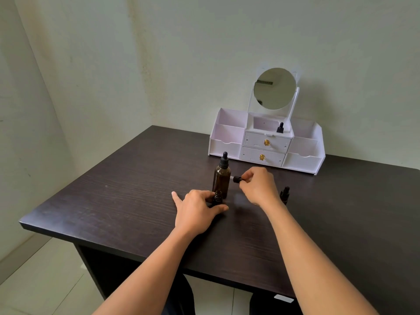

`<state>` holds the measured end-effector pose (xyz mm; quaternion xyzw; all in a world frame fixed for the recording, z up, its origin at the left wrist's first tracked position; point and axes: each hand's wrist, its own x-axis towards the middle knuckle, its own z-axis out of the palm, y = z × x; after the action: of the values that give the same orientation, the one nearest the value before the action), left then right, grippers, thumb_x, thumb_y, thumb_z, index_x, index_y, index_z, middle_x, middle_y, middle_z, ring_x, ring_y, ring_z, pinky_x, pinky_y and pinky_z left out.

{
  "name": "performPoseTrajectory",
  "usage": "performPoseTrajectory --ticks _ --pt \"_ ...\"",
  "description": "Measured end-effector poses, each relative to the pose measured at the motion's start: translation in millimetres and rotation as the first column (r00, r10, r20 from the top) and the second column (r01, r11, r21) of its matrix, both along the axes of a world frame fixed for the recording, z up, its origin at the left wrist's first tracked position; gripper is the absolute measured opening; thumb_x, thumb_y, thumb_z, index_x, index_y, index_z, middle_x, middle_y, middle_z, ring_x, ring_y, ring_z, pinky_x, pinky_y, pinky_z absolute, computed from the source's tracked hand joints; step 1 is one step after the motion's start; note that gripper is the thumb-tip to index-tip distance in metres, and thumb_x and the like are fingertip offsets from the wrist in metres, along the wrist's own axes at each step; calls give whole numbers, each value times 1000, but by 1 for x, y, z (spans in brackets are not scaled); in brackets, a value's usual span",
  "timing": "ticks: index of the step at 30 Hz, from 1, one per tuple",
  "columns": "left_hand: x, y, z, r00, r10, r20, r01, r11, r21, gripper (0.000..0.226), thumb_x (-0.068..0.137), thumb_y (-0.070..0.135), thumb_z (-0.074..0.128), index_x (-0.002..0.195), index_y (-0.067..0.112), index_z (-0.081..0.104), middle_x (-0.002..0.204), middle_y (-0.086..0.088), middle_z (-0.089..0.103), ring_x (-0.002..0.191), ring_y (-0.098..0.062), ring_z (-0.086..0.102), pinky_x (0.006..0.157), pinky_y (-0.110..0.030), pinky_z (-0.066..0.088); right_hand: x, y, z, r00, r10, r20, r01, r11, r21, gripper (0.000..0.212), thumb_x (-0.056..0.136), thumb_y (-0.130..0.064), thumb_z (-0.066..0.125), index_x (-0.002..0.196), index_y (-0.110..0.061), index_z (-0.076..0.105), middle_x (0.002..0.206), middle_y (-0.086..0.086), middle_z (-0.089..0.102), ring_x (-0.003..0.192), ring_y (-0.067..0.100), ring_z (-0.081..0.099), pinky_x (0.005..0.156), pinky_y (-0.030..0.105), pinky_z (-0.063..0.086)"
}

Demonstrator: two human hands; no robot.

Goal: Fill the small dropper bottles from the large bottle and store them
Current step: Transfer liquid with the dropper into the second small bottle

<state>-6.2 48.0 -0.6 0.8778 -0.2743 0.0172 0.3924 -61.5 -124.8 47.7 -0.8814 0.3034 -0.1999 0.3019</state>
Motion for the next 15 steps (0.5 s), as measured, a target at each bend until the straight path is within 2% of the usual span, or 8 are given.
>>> performPoseTrajectory --ticks 4,15 --pt "0 0 0 1000 5 8 -5 1000 12 32 81 60 71 106 41 72 88 19 70 105 -6 60 118 -57 -12 12 6 -18 1000 10 -28 -10 1000 -2 15 94 -15 66 108 -17 69 104 4 69 92 18 65 77 29 54" --pt "2 -2 -3 1000 26 9 -26 999 32 42 78 63 72 112 37 72 95 16 72 106 -7 61 119 -57 -13 18 2 -29 997 29 -73 -28 1000 11 13 93 -18 69 104 -22 68 107 3 67 93 15 64 74 26 51"
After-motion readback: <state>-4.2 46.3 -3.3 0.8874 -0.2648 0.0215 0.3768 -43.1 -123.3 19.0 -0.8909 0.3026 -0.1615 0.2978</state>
